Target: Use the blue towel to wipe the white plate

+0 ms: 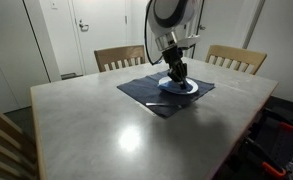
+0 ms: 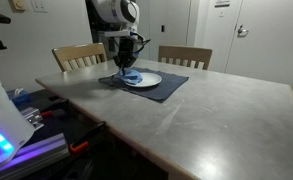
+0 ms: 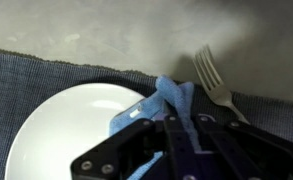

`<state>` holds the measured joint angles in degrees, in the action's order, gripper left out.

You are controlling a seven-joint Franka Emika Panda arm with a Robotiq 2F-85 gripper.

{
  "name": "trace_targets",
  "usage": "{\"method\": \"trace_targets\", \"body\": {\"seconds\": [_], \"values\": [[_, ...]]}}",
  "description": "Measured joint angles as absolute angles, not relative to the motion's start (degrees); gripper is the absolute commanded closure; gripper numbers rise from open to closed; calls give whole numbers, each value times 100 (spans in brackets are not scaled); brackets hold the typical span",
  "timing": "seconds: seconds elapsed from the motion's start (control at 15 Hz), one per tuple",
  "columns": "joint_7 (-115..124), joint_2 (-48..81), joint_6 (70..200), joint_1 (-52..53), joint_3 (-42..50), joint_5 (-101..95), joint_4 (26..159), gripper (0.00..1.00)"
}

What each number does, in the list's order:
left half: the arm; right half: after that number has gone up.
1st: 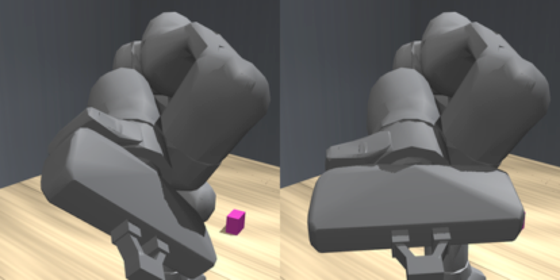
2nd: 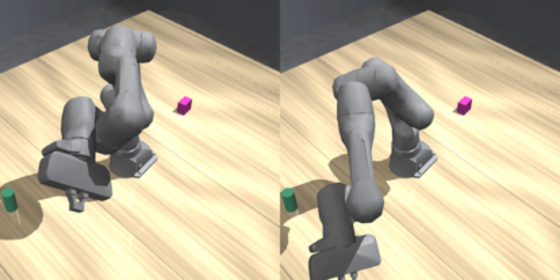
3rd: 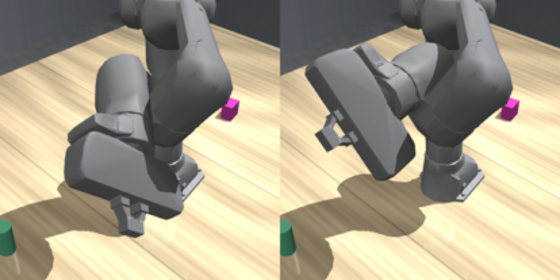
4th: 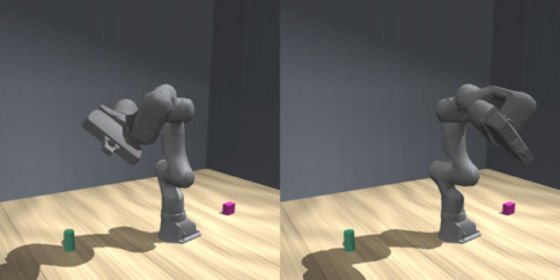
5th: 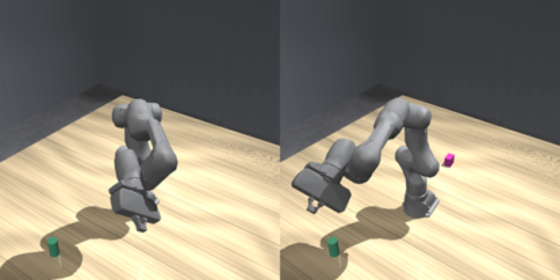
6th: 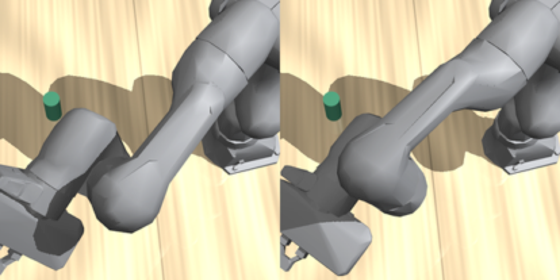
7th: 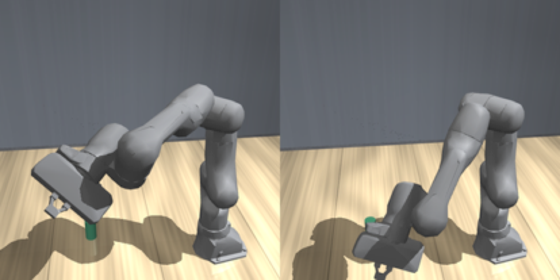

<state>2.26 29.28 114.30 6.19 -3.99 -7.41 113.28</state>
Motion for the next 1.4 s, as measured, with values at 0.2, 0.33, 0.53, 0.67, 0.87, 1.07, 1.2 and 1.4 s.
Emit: {"method": "trace_targets", "body": {"seconds": [0.2,0.33,0.53,0.67,0.87,1.07,1.2,1.4], "values": [[231,2937,12170,598,-310,-741,11440,97],[231,2946,12623,575,-249,-741,11492,97],[231,2995,13084,546,-160,-741,11508,97],[232,3047,13277,537,-91,-741,11507,97],[277,3069,13365,535,48,-762,11509,97],[400,3068,13370,534,194,-814,11539,97],[534,3066,13381,534,281,-872,11603,97],[818,3052,13382,545,386,-1013,11730,97]]}}
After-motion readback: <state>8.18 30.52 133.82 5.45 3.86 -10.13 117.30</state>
